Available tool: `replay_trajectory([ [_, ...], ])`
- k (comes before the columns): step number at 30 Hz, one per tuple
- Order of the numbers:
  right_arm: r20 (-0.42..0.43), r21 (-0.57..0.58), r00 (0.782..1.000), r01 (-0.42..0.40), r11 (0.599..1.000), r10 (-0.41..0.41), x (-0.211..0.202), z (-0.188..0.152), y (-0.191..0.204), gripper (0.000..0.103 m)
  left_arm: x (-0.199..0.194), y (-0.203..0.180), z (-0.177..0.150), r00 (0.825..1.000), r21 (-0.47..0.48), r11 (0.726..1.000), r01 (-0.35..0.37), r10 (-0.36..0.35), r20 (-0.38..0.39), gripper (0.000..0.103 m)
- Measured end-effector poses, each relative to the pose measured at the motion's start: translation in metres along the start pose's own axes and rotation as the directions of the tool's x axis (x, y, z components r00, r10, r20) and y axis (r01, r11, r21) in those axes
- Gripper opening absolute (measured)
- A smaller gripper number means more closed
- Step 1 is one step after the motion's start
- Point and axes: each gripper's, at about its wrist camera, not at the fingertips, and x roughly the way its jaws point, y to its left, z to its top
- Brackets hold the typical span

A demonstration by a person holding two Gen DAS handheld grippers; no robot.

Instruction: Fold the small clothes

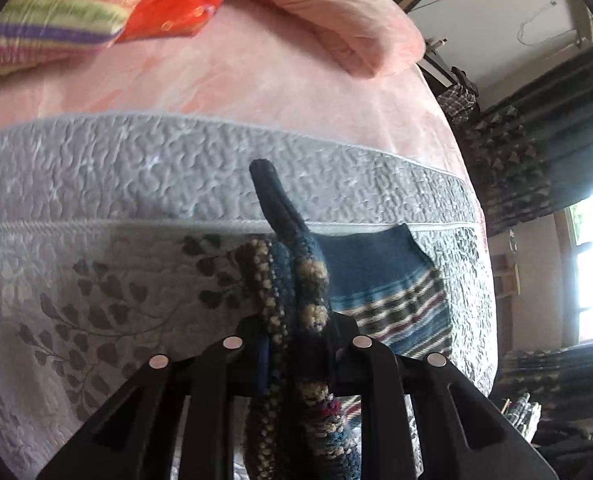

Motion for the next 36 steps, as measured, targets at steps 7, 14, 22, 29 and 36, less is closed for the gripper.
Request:
replay_trajectory([
  [7,0.026,0.072,0.999,0.023,0.997,-0.025,-0.019,0.000,-0.044,0.011,0.000,-0.058,0.011,1.000,0.053,0.998,-0.022,0.022,0.007,0.019],
  [14,0.029,0.128,0.998,0.052,0.990,-0.056,-0.031,-0.009,-0.081,0.011,0.010,-0.106,0.015,0.999,0.079,0.995,-0.053,0.052,0.008,0.019],
  [22,0.017,0.175,0.996,0.088,0.981,-0.092,-0.035,-0.029,-0.115,0.011,0.035,-0.153,0.015,0.997,0.113,0.991,-0.072,0.072,0.002,0.019],
  [29,-0.007,0.218,0.993,0.116,0.969,-0.117,-0.033,-0.054,-0.144,0.011,0.064,-0.187,0.011,0.996,0.138,0.987,-0.085,0.087,-0.009,0.019],
  [36,-0.039,0.259,0.990,0.142,0.955,-0.136,-0.032,-0.085,-0.171,0.011,0.101,-0.218,0.006,0.995,0.162,0.983,-0.088,0.094,-0.027,0.019],
])
